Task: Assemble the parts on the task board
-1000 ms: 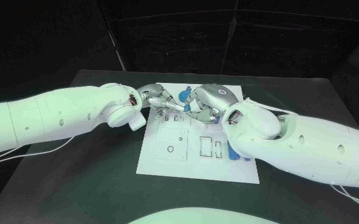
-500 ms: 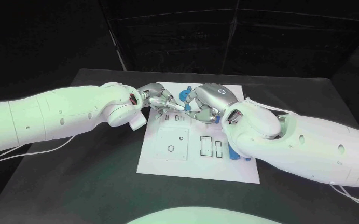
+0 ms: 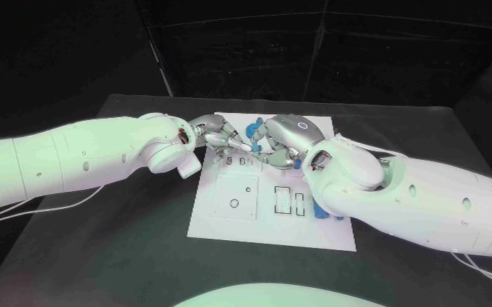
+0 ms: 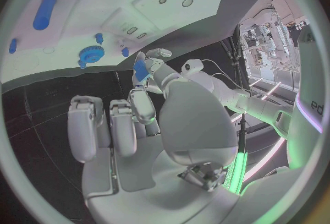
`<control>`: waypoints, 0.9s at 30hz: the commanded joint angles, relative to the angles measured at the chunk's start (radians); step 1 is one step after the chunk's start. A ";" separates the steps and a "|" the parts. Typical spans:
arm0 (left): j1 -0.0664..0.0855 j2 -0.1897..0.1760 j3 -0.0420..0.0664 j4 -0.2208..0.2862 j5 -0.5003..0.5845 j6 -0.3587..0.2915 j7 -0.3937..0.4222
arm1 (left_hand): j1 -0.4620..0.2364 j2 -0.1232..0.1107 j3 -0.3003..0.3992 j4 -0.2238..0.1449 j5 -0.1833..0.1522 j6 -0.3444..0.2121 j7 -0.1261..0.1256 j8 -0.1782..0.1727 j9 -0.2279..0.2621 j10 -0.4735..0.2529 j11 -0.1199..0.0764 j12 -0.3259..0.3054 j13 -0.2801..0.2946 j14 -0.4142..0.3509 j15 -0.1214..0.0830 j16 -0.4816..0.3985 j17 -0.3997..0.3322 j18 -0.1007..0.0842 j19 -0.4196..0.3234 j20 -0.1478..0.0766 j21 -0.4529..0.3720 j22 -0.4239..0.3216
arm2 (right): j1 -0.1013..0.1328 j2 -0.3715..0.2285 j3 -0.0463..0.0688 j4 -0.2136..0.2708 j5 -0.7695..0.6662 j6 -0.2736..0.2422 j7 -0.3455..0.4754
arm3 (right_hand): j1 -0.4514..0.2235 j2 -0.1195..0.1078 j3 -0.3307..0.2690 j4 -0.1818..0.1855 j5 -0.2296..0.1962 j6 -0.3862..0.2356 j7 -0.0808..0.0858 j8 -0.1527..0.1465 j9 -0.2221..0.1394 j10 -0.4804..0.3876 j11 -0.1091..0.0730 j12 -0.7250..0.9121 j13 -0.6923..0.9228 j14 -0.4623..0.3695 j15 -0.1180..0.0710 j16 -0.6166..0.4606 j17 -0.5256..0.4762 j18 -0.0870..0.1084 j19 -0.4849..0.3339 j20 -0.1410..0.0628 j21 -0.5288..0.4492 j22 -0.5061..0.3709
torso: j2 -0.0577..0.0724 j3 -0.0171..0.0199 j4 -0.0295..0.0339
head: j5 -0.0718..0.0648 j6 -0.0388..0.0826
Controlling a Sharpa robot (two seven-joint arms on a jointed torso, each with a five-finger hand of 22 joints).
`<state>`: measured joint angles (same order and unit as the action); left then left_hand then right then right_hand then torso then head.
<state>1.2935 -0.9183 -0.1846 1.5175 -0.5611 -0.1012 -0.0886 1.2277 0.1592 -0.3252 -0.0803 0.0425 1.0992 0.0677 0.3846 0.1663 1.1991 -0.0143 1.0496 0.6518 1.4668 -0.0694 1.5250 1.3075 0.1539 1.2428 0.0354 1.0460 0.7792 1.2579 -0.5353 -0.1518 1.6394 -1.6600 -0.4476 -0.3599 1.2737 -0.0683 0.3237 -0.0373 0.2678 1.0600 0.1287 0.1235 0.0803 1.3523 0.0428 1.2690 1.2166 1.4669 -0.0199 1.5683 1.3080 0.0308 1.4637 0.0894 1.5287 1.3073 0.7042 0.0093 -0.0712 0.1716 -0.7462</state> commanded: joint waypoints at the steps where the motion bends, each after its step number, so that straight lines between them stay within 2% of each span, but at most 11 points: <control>1: 0.001 0.000 0.001 0.001 -0.003 0.005 -0.004 | 0.008 0.001 0.003 -0.004 0.004 0.001 -0.007 0.004 0.001 0.004 0.001 0.005 0.001 0.081 -0.006 0.004 0.157 -0.009 0.005 -0.001 0.004 0.001 | 0.002 0.001 0.001 -0.001 0.000 -0.005 0.006 | -0.009 0.001 0.001 0.005 0.005 0.008 -0.002 0.005 0.001 0.007 -0.001 0.006 0.001 0.104 -0.008 0.002 0.263 -0.007 0.055 -0.008 -0.003 0.156 | 0.000 -0.0002 -0.0003 | -0.001 0.000; 13: 0.003 -0.041 0.001 -0.040 0.015 -0.015 0.013 | 0.017 0.005 0.006 -0.007 0.005 -0.001 -0.008 0.006 0.004 0.004 0.000 0.004 0.001 0.081 -0.007 0.003 0.156 -0.009 0.004 -0.001 0.005 0.002 | 0.002 0.013 0.001 -0.052 0.012 0.010 0.004 | -0.009 0.001 0.002 0.005 0.005 0.008 -0.002 0.004 0.001 0.007 -0.001 0.005 0.000 0.104 -0.008 0.002 0.263 -0.007 0.055 -0.008 -0.003 0.157 | 0.000 0.0001 0.0017 | -0.003 0.001; 17: 0.006 -0.055 0.001 -0.051 0.060 -0.033 0.031 | 0.024 0.007 0.008 -0.010 0.005 -0.005 -0.007 0.007 0.005 -0.002 0.000 -0.003 -0.008 0.078 -0.007 -0.002 0.144 -0.007 -0.001 -0.002 -0.001 -0.007 | 0.002 0.026 0.000 -0.079 0.030 -0.003 0.022 | -0.009 0.002 0.002 0.005 0.005 0.009 -0.002 0.004 0.001 0.008 -0.002 0.006 0.001 0.104 -0.008 0.002 0.263 -0.007 0.055 -0.009 -0.004 0.156 | 0.000 -0.0005 0.0013 | -0.003 0.000; 21: 0.008 -0.066 0.001 -0.056 0.146 -0.062 0.074 | 0.027 0.009 0.007 -0.010 0.005 -0.025 0.001 0.000 0.005 -0.028 0.006 -0.032 -0.048 0.071 -0.003 -0.014 0.116 -0.002 -0.021 0.000 -0.026 -0.042 | -0.001 0.046 0.000 -0.115 0.058 -0.022 0.061 | -0.008 0.003 0.004 0.005 0.005 0.009 -0.003 0.005 0.001 0.008 -0.002 0.006 0.002 0.104 -0.008 0.002 0.263 -0.008 0.056 -0.009 -0.003 0.157 | 0.000 -0.0007 0.0020 | -0.001 0.000; 22: 0.008 -0.067 0.001 -0.056 0.174 -0.072 0.090 | 0.027 0.011 0.007 -0.009 0.005 -0.037 0.006 -0.005 0.004 -0.054 0.011 -0.062 -0.089 0.064 0.000 -0.025 0.091 0.004 -0.040 0.002 -0.051 -0.076 | -0.003 0.051 -0.001 -0.123 0.063 -0.024 0.070 | -0.007 0.004 0.004 0.005 0.005 0.010 -0.003 0.005 0.001 0.009 -0.002 0.007 0.002 0.104 -0.008 0.002 0.263 -0.008 0.056 -0.009 -0.003 0.158 | 0.000 -0.0006 0.0013 | 0.000 0.000; 23: 0.009 -0.069 0.001 -0.054 0.217 -0.091 0.115 | 0.027 0.015 0.006 -0.007 0.004 -0.067 0.020 -0.020 -0.001 -0.097 0.023 -0.102 -0.133 0.042 0.010 -0.059 0.021 0.015 -0.090 0.009 -0.117 -0.162 | -0.007 0.059 -0.001 -0.134 0.069 -0.023 0.082 | -0.006 0.004 0.005 0.004 0.005 0.010 -0.003 0.004 0.001 0.010 -0.002 0.008 0.004 0.104 -0.009 0.002 0.263 -0.008 0.056 -0.009 -0.003 0.159 | 0.000 -0.0005 0.0009 | 0.000 0.000; 24: 0.009 -0.069 0.001 -0.053 0.232 -0.099 0.125 | 0.025 0.015 0.004 -0.005 0.004 -0.078 0.025 -0.025 -0.003 -0.106 0.029 -0.110 -0.135 0.032 0.015 -0.074 -0.010 0.020 -0.112 0.012 -0.144 -0.196 | -0.008 0.062 -0.001 -0.138 0.070 -0.023 0.086 | -0.006 0.004 0.005 0.004 0.005 0.010 -0.003 0.004 0.001 0.010 -0.002 0.008 0.004 0.104 -0.009 0.002 0.263 -0.008 0.056 -0.009 -0.003 0.159 | 0.000 -0.0002 0.0014 | -0.002 0.000; 26: 0.010 -0.071 0.001 -0.047 0.282 -0.126 0.158 | 0.022 0.017 -0.001 0.001 0.005 -0.099 0.037 -0.036 -0.006 -0.135 0.043 -0.131 -0.144 -0.001 0.028 -0.121 -0.090 0.019 -0.140 0.024 -0.172 -0.214 | -0.014 0.074 -0.001 -0.150 0.075 -0.019 0.097 | -0.006 0.004 0.005 0.004 0.005 0.010 -0.003 0.004 0.001 0.010 -0.002 0.008 0.005 0.104 -0.009 0.002 0.263 -0.008 0.057 -0.009 -0.002 0.159 | 0.000 -0.0002 0.0016 | -0.003 0.001; 27: 0.010 -0.071 0.001 -0.044 0.306 -0.138 0.174 | 0.021 0.015 -0.004 0.001 0.004 -0.104 0.040 -0.038 -0.007 -0.139 0.044 -0.134 -0.145 -0.007 0.030 -0.131 -0.108 0.020 -0.143 0.025 -0.176 -0.216 | -0.016 0.081 -0.001 -0.158 0.078 -0.016 0.102 | -0.006 0.004 0.005 0.004 0.005 0.010 -0.003 0.004 0.001 0.010 -0.002 0.008 0.005 0.104 -0.009 0.002 0.263 -0.008 0.057 -0.009 -0.002 0.159 | 0.000 -0.0004 0.0008 | -0.002 0.001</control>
<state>1.3015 -0.9887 -0.1843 1.4677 -0.3881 -0.1711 -0.0093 1.2467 0.1689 -0.3254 -0.0801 0.0425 1.0017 0.1072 0.3495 0.1602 1.0671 0.0279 0.9205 0.5087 1.4612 -0.0419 1.4039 1.2151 0.1539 1.1052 0.0589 0.8758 0.5682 1.2419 -0.4602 -0.1530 1.4877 -1.6091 -0.4506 -0.3089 1.2737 -0.0684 0.3266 -0.0345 0.2682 1.0615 0.1257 0.1238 0.0806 1.3560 0.0391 1.2731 1.2208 1.4669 -0.0199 1.5683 1.3077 0.0307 1.4673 0.0858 1.5287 1.3073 0.7040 0.0087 -0.0696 0.1702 -0.7461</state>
